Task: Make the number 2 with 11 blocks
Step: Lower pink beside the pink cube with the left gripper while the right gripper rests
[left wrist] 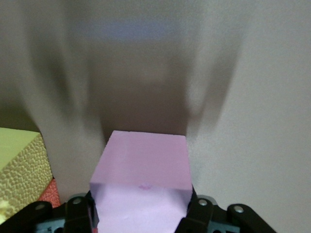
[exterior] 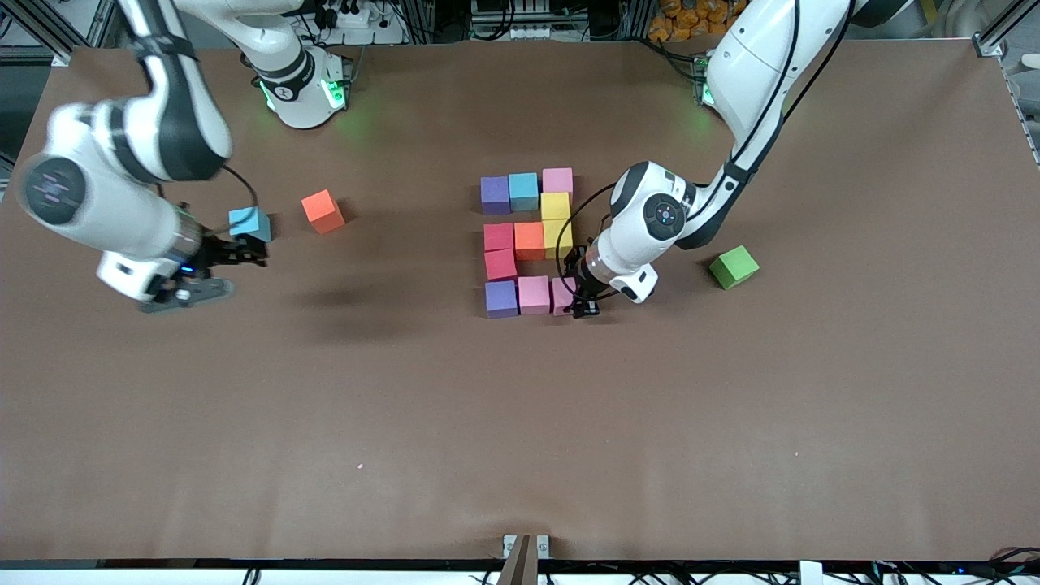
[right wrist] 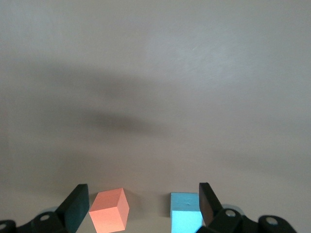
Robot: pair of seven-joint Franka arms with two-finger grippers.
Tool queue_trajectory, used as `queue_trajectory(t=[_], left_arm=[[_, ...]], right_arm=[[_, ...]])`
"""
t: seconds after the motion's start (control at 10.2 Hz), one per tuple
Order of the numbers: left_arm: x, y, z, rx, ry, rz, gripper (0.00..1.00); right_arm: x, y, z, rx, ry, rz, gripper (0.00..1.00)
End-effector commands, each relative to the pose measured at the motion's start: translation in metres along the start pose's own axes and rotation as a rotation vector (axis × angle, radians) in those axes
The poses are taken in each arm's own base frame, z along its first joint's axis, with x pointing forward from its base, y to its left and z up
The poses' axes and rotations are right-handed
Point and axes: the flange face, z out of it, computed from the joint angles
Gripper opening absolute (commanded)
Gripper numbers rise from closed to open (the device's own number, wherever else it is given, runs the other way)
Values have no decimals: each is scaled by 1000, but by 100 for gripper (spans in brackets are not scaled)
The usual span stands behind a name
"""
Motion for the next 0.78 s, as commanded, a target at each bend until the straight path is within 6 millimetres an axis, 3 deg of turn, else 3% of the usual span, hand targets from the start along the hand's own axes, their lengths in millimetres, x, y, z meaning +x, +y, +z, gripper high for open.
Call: queue_trajectory(t=[0.0,0.2,0.49,0.59,0.69], left_arm=[[-6,-7,1,-11,3,6,3],[-7,-9,4,-8,5,8,4],[-7,-8,4,-9,4,10,6],[-7,-8,4,-9,3,10,11],[-7,-8,4,-9,3,14,29]], right_arm=[[-19,18,-65,11,52,55,100],[-28,23,-127,4,88,65,100],[-39,23,-196,-18,131,62,100],[-39,24,-206,-24,150,55,100],[-39,23,-219,-27,177,51,100]])
